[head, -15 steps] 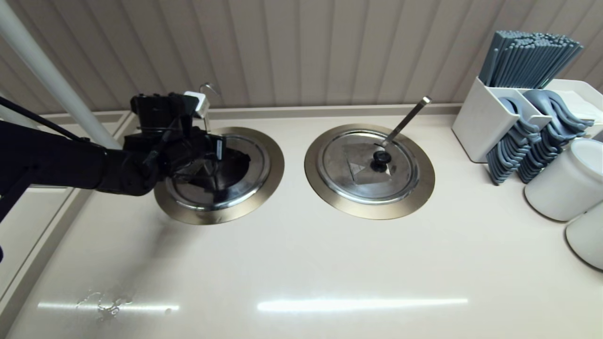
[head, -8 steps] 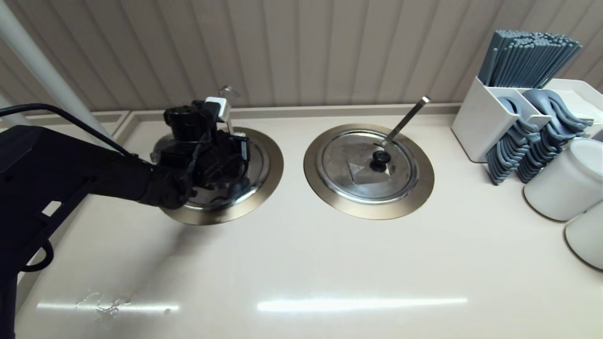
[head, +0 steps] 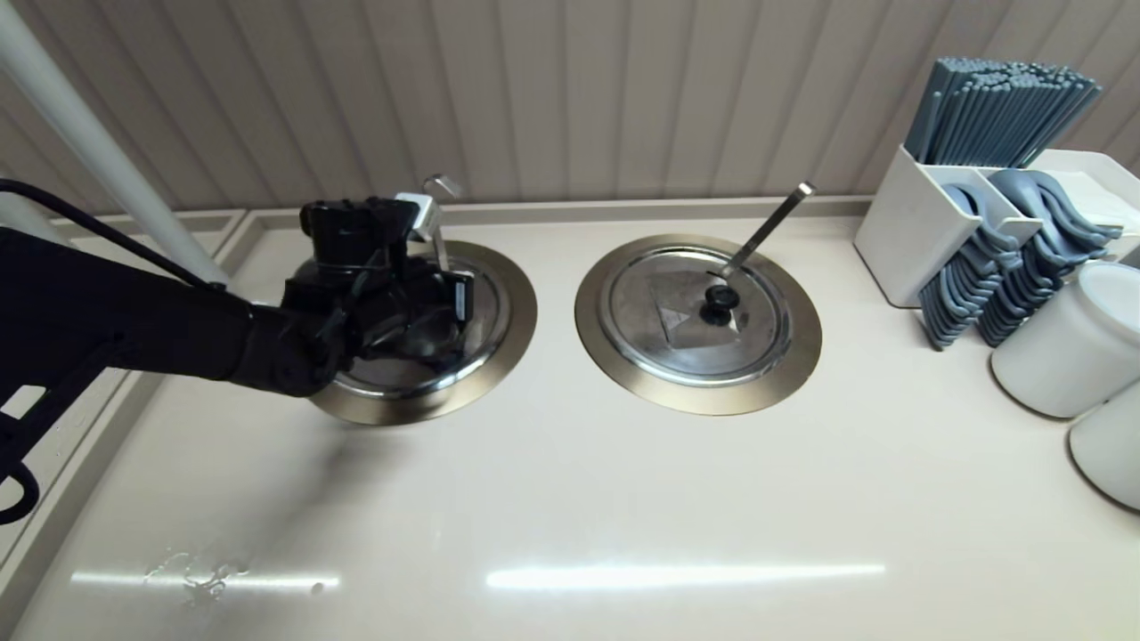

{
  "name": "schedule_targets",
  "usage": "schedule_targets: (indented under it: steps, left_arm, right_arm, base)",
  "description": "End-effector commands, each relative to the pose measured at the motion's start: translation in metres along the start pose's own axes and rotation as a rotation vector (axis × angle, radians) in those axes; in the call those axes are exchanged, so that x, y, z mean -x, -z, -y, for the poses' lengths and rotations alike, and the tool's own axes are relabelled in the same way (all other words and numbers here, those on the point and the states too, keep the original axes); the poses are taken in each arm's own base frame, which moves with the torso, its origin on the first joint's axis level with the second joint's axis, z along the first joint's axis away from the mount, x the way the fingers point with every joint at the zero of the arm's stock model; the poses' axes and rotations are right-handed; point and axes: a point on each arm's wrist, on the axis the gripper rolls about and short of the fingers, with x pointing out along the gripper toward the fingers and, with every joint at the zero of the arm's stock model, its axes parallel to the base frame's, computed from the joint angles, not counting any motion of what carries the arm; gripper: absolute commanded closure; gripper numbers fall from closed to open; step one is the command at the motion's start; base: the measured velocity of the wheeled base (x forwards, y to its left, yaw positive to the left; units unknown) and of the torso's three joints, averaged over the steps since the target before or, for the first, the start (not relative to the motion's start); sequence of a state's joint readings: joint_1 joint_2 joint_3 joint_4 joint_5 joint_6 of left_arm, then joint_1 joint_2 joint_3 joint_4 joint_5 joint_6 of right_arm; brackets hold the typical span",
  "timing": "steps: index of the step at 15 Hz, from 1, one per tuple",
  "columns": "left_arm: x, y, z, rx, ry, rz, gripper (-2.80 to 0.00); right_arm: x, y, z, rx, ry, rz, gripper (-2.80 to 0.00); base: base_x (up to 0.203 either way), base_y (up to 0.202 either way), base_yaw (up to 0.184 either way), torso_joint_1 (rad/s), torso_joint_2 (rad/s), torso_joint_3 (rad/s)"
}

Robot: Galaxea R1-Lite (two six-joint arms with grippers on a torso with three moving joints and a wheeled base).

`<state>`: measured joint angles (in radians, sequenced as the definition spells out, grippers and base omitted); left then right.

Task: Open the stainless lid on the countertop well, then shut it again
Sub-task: Stir with a spoon

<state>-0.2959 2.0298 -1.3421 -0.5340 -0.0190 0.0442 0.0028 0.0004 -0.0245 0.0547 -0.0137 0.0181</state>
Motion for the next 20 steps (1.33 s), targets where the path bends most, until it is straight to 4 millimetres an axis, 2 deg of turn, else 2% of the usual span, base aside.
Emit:
schedule_targets:
  steps: [1, 5, 11, 20]
  left_arm:
    - [0.008, -0.007, -0.004, 0.000, -0.007, -0.021, 0.00]
    - [0.008, 0.000, -0.030, -0.113, -0.073, -0.071, 0.00]
    - [-0.013, 0.008, -0.034, -0.114, -0.154, -0.068, 0.00]
    - [-0.030, 0.019, -0.005, -0.059, -0.113, -0.049, 0.00]
  right_arm:
    - [0.000, 0.000, 0.000, 0.000, -0.001, 0.000, 0.00]
    - [0.000, 0.000, 0.000, 0.000, 0.000, 0.000, 0.00]
    - [0.000, 0.000, 0.000, 0.000, -0.002, 0.000, 0.00]
    - [0.000, 0.000, 0.000, 0.000, 0.000, 0.000, 0.00]
  base:
    - [0.000, 0.000, 0.000, 0.000, 0.00, 0.000]
    - [0.000, 0.000, 0.000, 0.000, 0.00, 0.000]
    - [0.000, 0.000, 0.000, 0.000, 0.00, 0.000]
    - [0.000, 0.000, 0.000, 0.000, 0.00, 0.000]
